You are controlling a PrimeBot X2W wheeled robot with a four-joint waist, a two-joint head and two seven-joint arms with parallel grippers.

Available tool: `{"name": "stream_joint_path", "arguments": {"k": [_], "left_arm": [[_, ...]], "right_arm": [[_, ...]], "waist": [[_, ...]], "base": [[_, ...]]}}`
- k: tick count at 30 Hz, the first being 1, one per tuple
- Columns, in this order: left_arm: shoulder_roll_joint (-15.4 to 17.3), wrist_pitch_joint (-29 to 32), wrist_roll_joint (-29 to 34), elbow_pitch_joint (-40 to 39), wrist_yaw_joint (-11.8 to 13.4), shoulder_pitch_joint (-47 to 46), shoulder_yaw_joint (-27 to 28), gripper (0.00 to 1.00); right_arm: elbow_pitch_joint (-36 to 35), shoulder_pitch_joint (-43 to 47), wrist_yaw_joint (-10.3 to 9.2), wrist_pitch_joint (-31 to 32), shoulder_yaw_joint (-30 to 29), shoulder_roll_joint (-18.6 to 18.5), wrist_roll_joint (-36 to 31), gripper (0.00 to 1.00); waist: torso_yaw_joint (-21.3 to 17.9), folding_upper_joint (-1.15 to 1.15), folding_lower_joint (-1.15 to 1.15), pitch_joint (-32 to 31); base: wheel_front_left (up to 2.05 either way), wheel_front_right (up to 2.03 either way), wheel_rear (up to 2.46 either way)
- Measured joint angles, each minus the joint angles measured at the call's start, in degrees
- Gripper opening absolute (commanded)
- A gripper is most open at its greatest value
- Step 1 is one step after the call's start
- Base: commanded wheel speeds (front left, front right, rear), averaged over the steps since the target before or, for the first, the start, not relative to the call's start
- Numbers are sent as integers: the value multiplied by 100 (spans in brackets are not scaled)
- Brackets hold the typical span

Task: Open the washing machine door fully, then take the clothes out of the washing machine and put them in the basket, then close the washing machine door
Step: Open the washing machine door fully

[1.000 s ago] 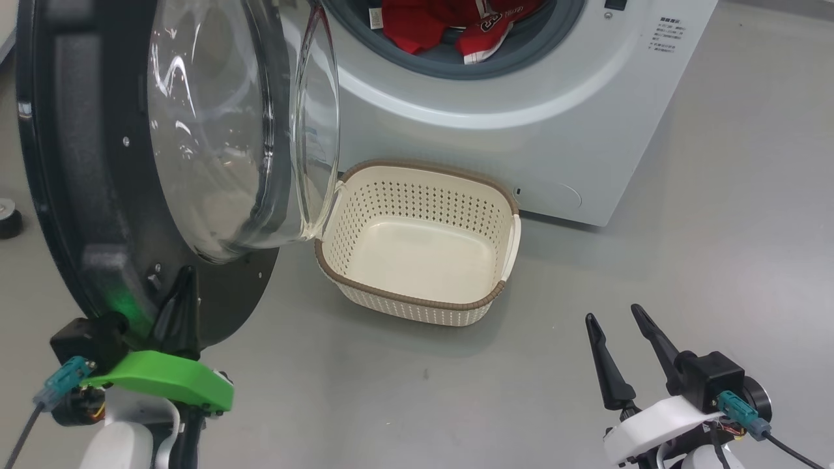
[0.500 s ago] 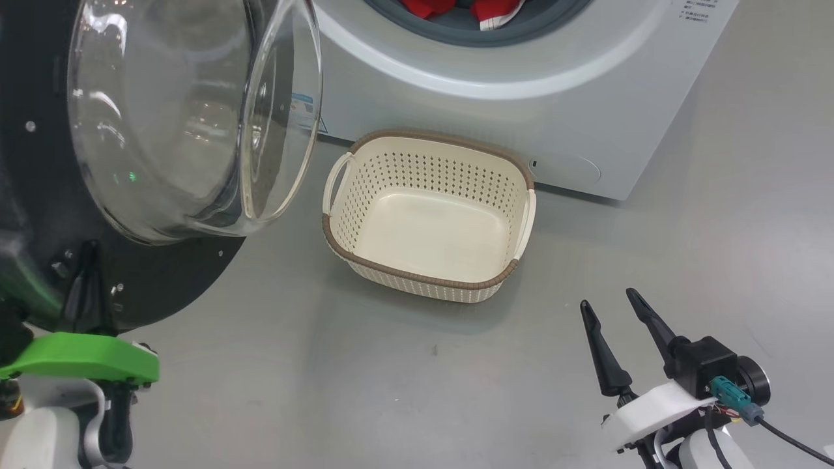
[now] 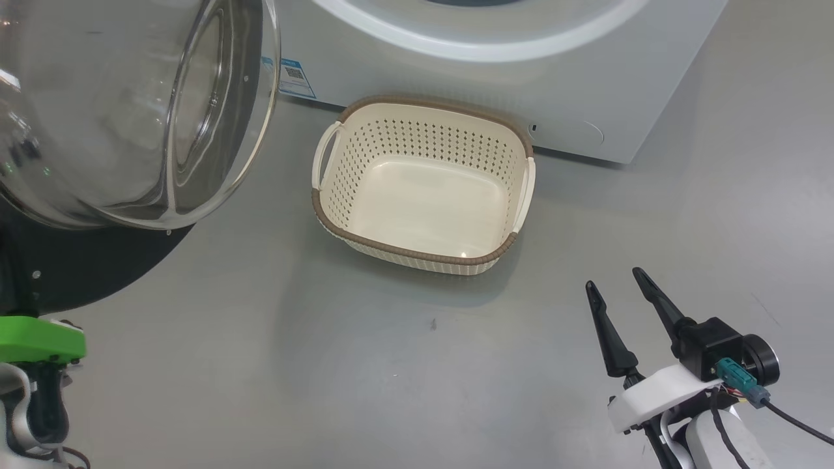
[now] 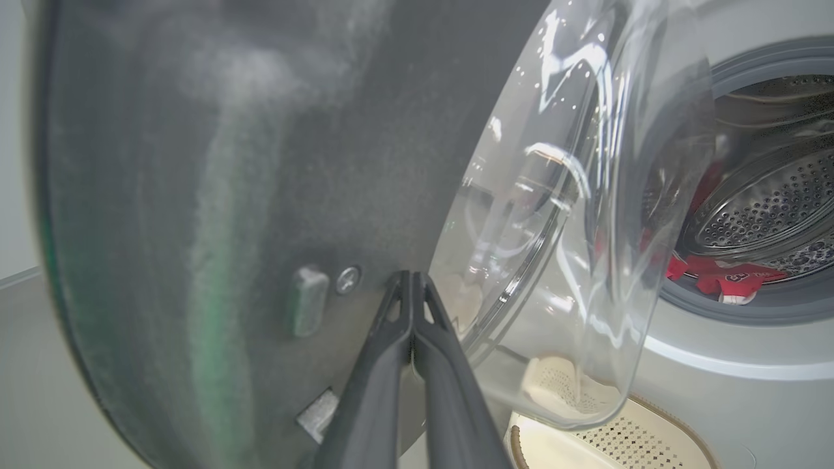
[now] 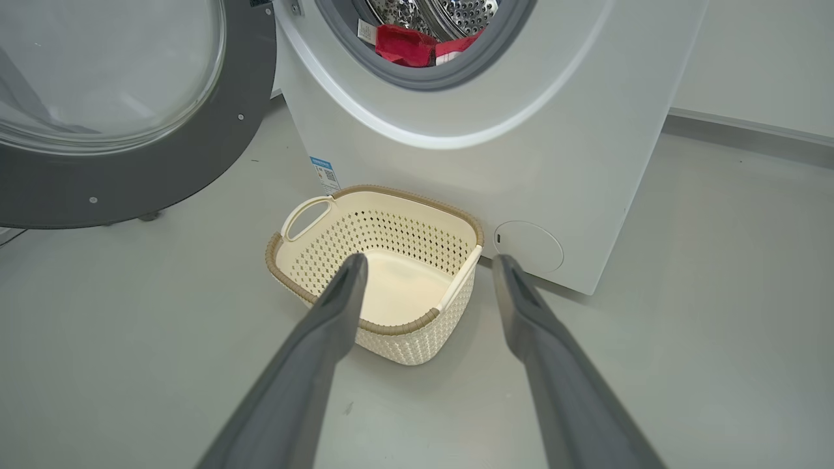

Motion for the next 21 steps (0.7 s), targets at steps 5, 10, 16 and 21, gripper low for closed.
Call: {"name": "stream_joint_path", "arguments": {"k": [5,10,16,21], "left_arm": [[82,-2,-94,142,-3,-142,110,0],[151,-18,-137,293,-10,-324,209,0],[303,-51,-197,533,-10,-540,396,0],[424,-70,-222,721,-16,-682,467,0]], "right_arm": [[-7,-76,0,21,-1,-26,-30,100],[-20,-133,-3,22,-7,-60,-37,100],[-71,-210,-11,75,-33,-147,-90,100],[-88,-225,-23,81,-63,-202,-99,100]], "waist": [[-44,0,0,160],[-75,0,0,325],[-95,0,0,507],[-100,0,0,610]], "base": [[0,0,0],[0,0,0],[0,0,0],[0,0,0]]}}
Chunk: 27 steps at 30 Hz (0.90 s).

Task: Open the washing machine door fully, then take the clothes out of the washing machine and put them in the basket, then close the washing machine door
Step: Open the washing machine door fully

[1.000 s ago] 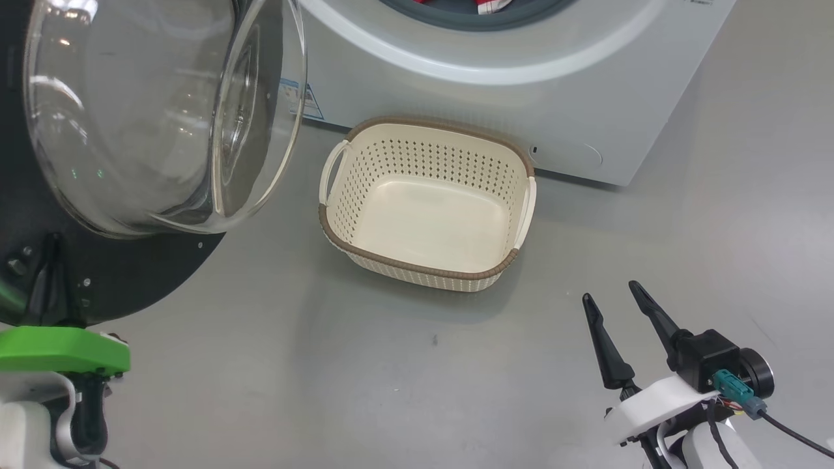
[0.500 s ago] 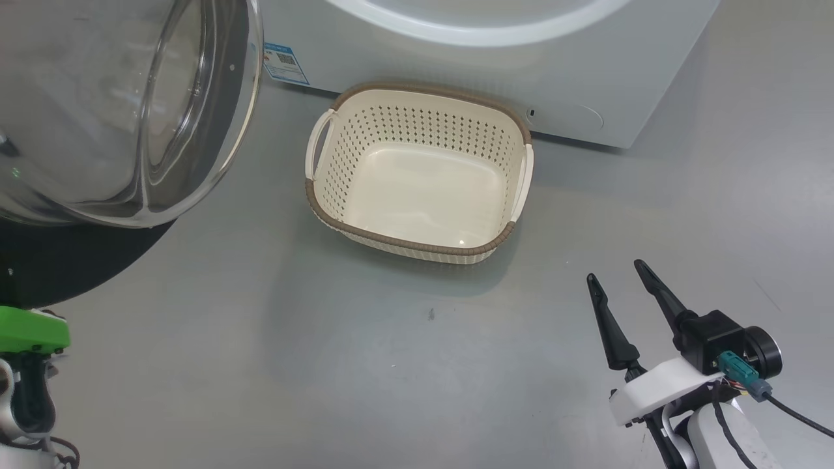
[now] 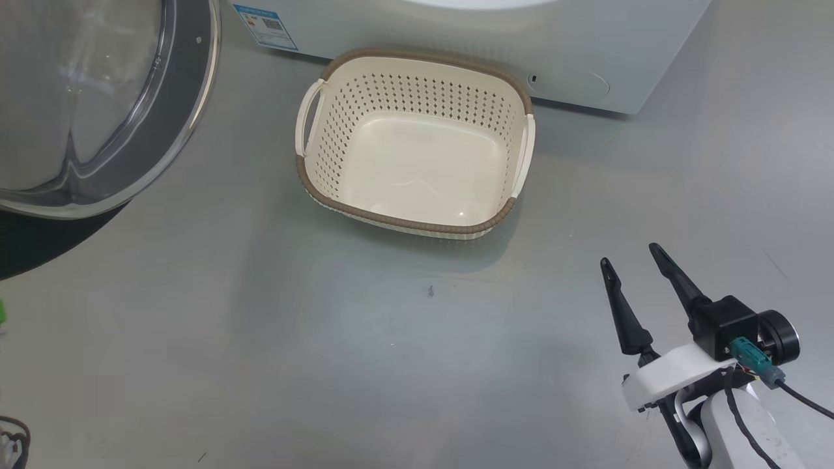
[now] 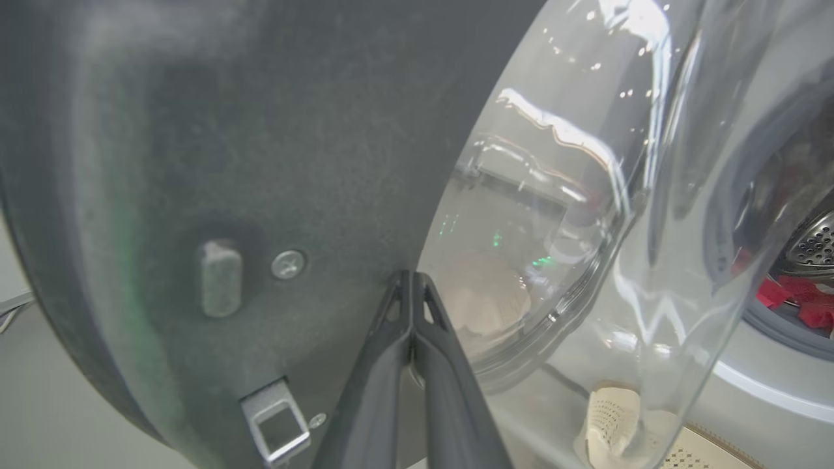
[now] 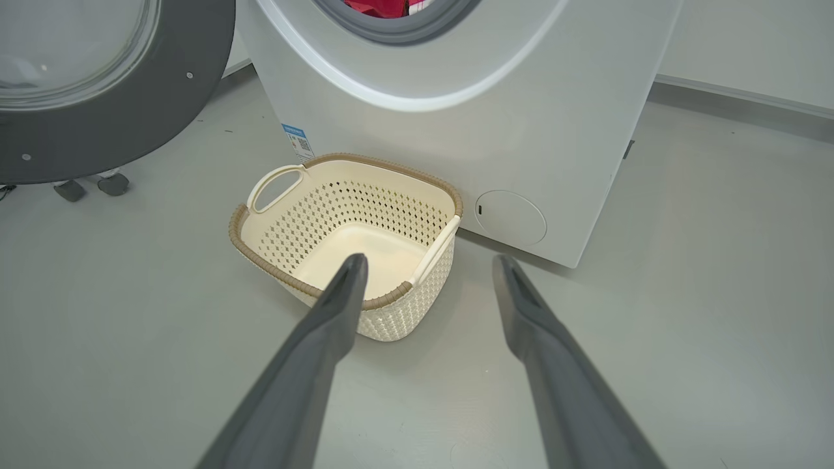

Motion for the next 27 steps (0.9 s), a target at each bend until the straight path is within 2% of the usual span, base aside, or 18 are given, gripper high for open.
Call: {"name": "stream_joint_path", "arguments": {"k": [16,27], "left_arm": [[124,-137,-26,724,-197,-350,21,0],[131,-336,171,953,-346,-388,-257,0]], "right_arm": [[-24,-91,-31,43,-23,-25,-31,100],[155,-111,-31,38,-24,46,0,100]], "waist": [[26,0,0,150],[16,0,0,-149]], "base": [[0,0,0],[0,0,0]]}}
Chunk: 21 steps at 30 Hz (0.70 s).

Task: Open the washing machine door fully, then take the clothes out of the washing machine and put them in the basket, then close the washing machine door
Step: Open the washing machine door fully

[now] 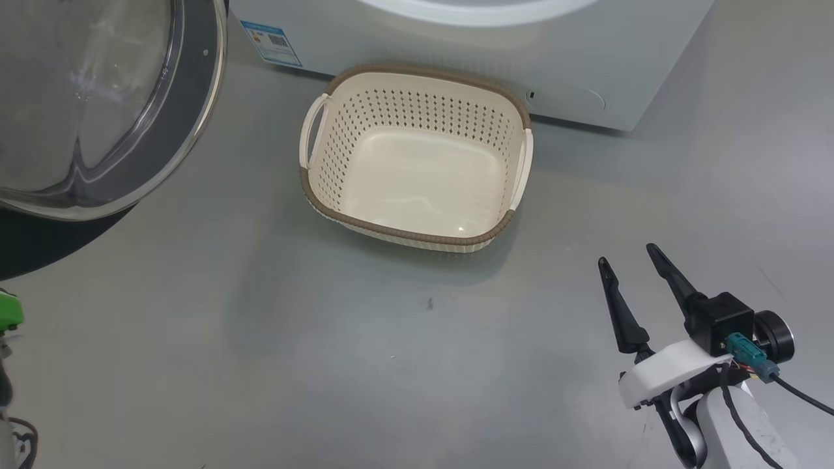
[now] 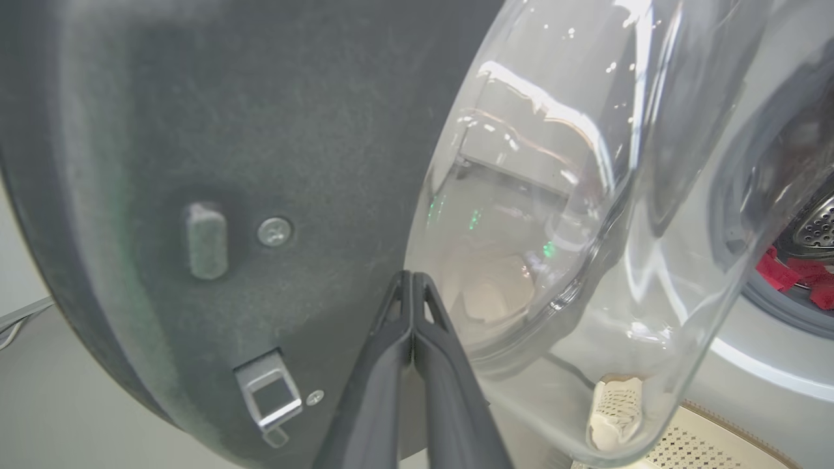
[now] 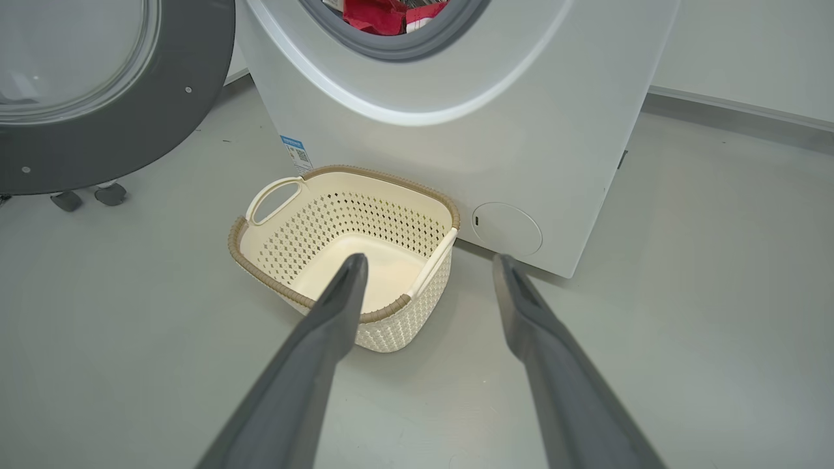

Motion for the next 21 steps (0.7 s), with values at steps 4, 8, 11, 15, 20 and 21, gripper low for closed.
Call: {"name": "stream_joint_path", "arguments": {"k": [4,8,11,15,20,21], "left_arm": [[-20,-67,124,14,-54,19,-181,0],[-65,-119,285,3,-107,121,-350,0],[-143,-135,359,-25,-174,282,-510,0],[-247,-164,419,-92,-229,520,-677,0],[-335,-198,445,-253,-280,835,-764,0],[-365,-200,463,-286,-290,894,-804,0]], "right_arm": [[103,-3,0,-9,1,71,79,100],[199,-2,1,-48,0,140,141,100],[238,2,1,-49,-16,166,199,100],[296,26,1,-56,-29,211,234,100],[331,91,2,-56,-2,270,287,100],[333,121,2,-56,-2,275,287,100]], "waist": [[-25,0,0,-195],[-69,0,0,-425],[-116,0,0,-612],[-202,0,0,-869],[-373,0,0,-1165],[-418,0,0,-1216]], "base": [[0,0,0],[0,0,0],[0,0,0],[0,0,0],[0,0,0],[0,0,0]]}}
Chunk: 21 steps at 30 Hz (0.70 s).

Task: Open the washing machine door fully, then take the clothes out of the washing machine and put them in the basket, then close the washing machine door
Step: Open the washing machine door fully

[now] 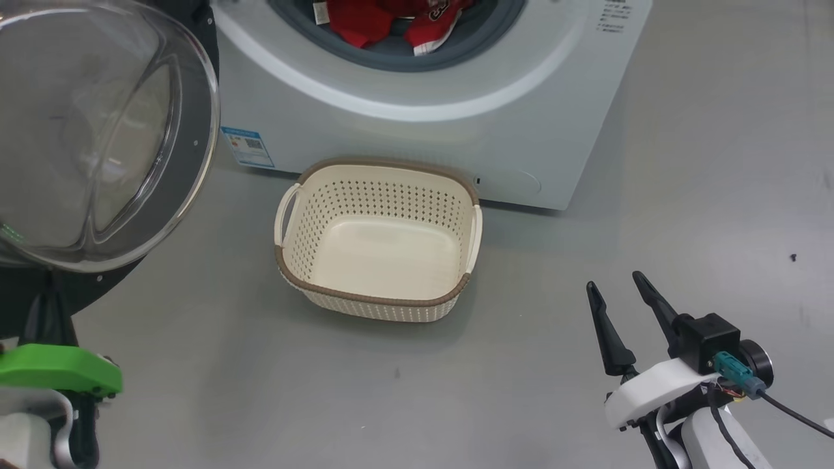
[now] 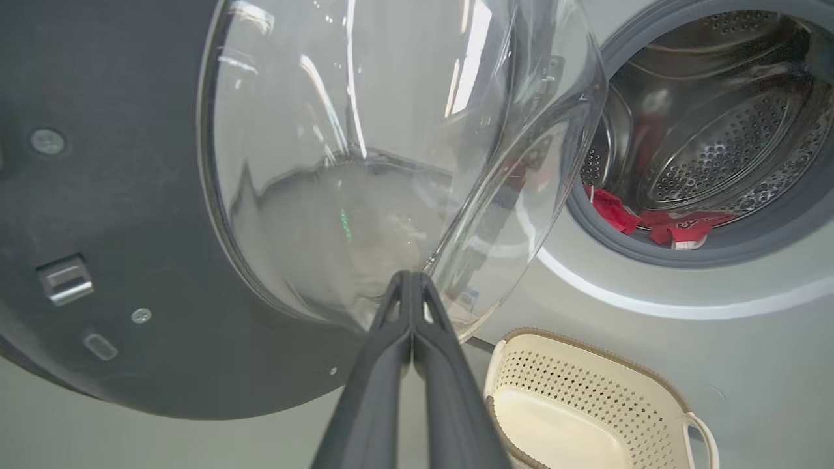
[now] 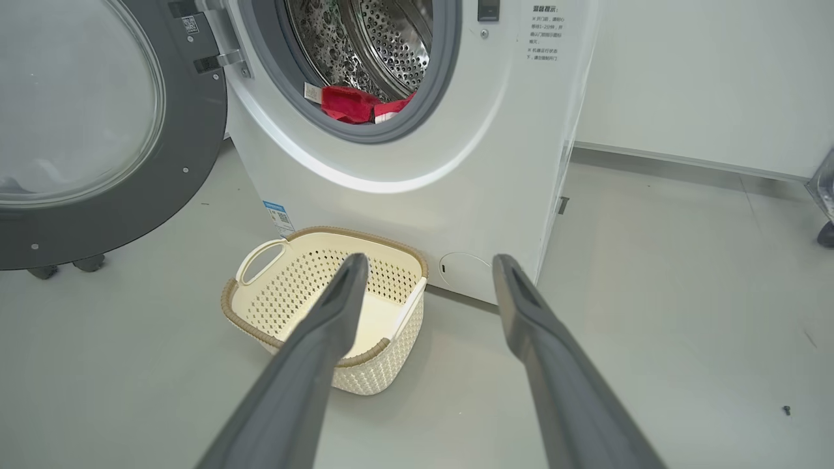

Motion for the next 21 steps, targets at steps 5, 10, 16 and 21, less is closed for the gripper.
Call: {"name": "stream_joint_path", "arguments": {"k": [5,10,16,21], "left_arm": [[-133,-48,5,-235,-21,282,-140,0],[-253,-51,7,-466,-56,529,-198,0],[-441,-99,8,-839,-65,709,-348,0],[-503,-100,111,-1053,-66,836,-430,0]], "right_arm": [[-20,120,-1,-1,-2,12,77,100],[-272,138,-3,-15,-30,38,92,100],[-457,179,-46,-18,-82,51,100,100],[-534,329,-55,-18,-120,54,100,100]], "waist": [[-270,0,0,-216],[-561,0,0,-383],[-933,0,0,-540],[-1130,0,0,-611]], "base": [[0,0,0],[0,0,0],[0,0,0],[0,0,0]]}}
